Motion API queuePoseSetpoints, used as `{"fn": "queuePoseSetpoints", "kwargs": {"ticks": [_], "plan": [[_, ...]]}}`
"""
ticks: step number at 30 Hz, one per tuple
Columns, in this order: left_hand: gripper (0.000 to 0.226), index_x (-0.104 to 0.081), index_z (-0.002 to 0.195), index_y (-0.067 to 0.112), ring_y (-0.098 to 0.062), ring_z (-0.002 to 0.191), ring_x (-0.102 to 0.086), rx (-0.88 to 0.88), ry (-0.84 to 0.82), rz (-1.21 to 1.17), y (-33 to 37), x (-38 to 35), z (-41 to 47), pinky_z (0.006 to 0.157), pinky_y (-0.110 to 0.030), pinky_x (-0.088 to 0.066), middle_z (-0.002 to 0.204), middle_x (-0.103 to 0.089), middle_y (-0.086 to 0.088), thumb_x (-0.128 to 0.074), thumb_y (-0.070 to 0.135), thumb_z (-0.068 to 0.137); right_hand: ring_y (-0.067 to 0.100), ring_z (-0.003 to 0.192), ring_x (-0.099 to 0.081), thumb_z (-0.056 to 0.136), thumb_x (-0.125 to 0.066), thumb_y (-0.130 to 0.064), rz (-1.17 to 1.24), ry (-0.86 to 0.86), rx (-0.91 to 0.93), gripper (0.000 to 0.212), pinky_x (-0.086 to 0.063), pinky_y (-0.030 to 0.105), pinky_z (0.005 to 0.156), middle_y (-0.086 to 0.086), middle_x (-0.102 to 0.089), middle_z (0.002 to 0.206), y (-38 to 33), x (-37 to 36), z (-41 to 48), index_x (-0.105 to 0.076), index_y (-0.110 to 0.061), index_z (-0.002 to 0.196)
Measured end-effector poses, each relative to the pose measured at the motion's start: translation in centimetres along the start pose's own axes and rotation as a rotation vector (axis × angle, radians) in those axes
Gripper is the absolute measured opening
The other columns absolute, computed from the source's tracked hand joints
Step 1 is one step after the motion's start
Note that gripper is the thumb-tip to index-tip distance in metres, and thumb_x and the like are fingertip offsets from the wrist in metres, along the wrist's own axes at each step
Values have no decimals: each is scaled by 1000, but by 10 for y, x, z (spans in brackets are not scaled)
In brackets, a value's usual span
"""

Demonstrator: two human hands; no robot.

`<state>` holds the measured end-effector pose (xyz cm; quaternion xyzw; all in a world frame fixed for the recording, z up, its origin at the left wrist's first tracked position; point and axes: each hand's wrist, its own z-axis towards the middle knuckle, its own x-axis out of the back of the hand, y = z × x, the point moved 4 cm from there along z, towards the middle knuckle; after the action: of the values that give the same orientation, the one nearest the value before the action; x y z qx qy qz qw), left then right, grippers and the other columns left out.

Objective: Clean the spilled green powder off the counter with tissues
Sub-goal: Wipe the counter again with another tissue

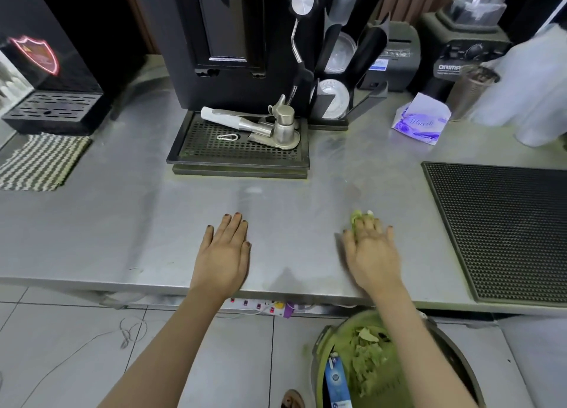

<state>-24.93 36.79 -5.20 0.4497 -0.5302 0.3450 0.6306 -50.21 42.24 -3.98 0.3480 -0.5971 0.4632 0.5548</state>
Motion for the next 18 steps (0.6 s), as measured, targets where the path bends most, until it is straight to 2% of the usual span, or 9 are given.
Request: {"fn": "queuePoseSetpoints", "kwargs": {"ticks": [2,5,8,10,11,13,15,16,18], "plan": [[78,-27,143,15,-16,143,-9,-4,-4,5,0,0,0,115,-36,-4,153,-19,1,9,43,80,23,139,-27,87,-4,-48,51,-14,48,74,-17,43,114,12,-40,144,-37,-12,-19,-33,-6,140],[79,-27,143,15,-16,143,-9,-11,-15,7,1,0,0,115,-37,-5,154,-18,1,10,43,79,20,132,-41,94,-13,-43,46,-18,281,61,-28,41,112,7,-50,137,-99,-25,-76,-42,-10,136],[72,-25,144,15,-17,143,-8,-18,-18,13,1,2,0,115,-37,-5,154,-17,1,5,41,84,15,122,-52,95,-20,-39,40,-51,374,51,-38,37,107,0,-59,129,-97,-17,-103,-51,-18,130],[62,-23,145,15,-16,143,-6,-18,-26,31,2,3,-1,115,-36,-4,154,-15,1,-3,36,90,20,112,-60,90,-30,-35,-66,-18,289,48,-46,41,96,4,-63,123,-60,-7,-96,-55,-15,126],[56,-22,145,15,-17,143,-6,-16,-30,37,2,3,-1,115,-36,-3,155,-14,0,-6,33,94,24,110,-60,89,-31,-35,-140,26,186,49,-47,44,94,9,-62,122,-35,-4,-89,-56,-10,123],[50,-21,145,15,-17,143,-5,-16,-36,43,3,4,-1,115,-36,-3,155,-13,0,-14,29,98,28,123,-50,93,-18,-41,-160,-9,-94,60,-37,47,103,16,-53,132,11,4,-77,-51,-4,127],[49,-21,145,15,-17,143,-5,-24,-38,46,3,4,-2,115,-37,-3,155,-13,-1,-17,29,98,29,133,-38,92,-2,-49,-90,5,-288,76,-25,46,110,19,-46,138,17,3,-73,-43,0,133],[49,-21,145,15,-18,143,-5,-26,-40,44,3,4,-2,115,-37,-3,155,-13,-1,-17,29,98,32,131,-40,92,-3,-50,-91,29,-303,78,-27,47,109,22,-47,136,2,0,-75,-43,3,132],[49,-21,145,14,-18,143,-6,-29,-43,34,3,3,-1,115,-38,-3,155,-14,-1,-18,29,98,34,122,-50,92,-16,-48,-81,55,-201,71,-38,47,103,24,-55,127,-47,-9,-84,-49,5,127]]}}
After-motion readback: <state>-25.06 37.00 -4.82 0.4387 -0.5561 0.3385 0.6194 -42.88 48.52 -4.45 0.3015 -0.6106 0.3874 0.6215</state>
